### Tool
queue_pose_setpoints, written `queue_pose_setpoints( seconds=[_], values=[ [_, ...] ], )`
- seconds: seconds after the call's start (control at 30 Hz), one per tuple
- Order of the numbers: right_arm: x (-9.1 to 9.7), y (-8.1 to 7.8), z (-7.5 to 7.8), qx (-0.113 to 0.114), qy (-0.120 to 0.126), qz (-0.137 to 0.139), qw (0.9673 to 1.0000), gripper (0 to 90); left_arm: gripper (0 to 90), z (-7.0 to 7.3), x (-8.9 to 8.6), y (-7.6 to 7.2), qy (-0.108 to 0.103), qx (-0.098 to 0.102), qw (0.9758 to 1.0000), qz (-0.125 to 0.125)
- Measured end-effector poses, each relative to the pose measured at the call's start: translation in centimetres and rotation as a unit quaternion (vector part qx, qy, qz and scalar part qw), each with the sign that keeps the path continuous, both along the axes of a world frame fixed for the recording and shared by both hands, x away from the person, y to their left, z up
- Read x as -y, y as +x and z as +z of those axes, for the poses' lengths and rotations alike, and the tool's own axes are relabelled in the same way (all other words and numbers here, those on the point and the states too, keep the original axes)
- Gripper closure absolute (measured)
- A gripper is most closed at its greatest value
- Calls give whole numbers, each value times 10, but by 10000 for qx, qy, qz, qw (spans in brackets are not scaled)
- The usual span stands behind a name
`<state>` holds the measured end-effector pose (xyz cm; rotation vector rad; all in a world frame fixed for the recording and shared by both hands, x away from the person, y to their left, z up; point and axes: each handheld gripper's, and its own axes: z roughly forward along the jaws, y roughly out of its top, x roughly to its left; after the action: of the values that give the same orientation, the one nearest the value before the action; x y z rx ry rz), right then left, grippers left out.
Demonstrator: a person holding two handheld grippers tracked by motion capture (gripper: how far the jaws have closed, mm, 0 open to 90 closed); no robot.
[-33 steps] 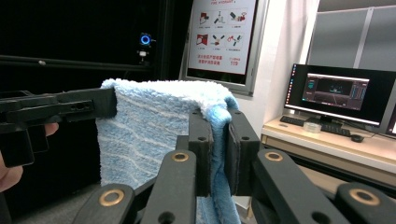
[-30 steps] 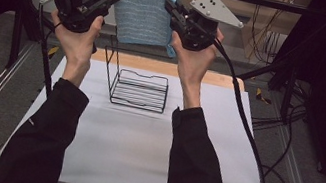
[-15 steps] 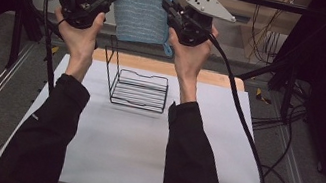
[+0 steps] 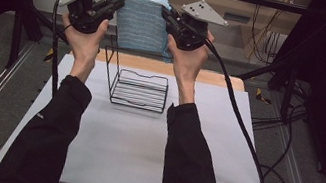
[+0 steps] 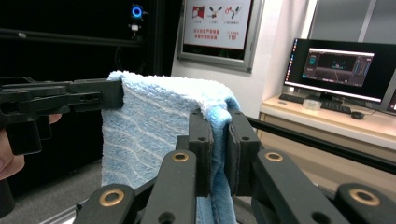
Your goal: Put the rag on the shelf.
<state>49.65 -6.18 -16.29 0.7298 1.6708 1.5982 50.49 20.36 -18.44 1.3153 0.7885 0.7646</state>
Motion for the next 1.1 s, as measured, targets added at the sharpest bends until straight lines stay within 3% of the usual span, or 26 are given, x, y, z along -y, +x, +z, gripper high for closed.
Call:
queue_pose_setpoints(
  seconds=[0.43,0.7,1.1],
  values=[
    [3,7,-29,-327,-108,-15,9994,828,810,-27,-2,3,277,-201,9994,-107],
    [5,5,-45,-512,-127,86,9986,826,810,-43,-6,-1,426,-352,9980,-301],
    [14,-8,-58,-610,-218,280,9975,823,809,-53,-8,-12,595,-386,9958,-572]
  ],
)
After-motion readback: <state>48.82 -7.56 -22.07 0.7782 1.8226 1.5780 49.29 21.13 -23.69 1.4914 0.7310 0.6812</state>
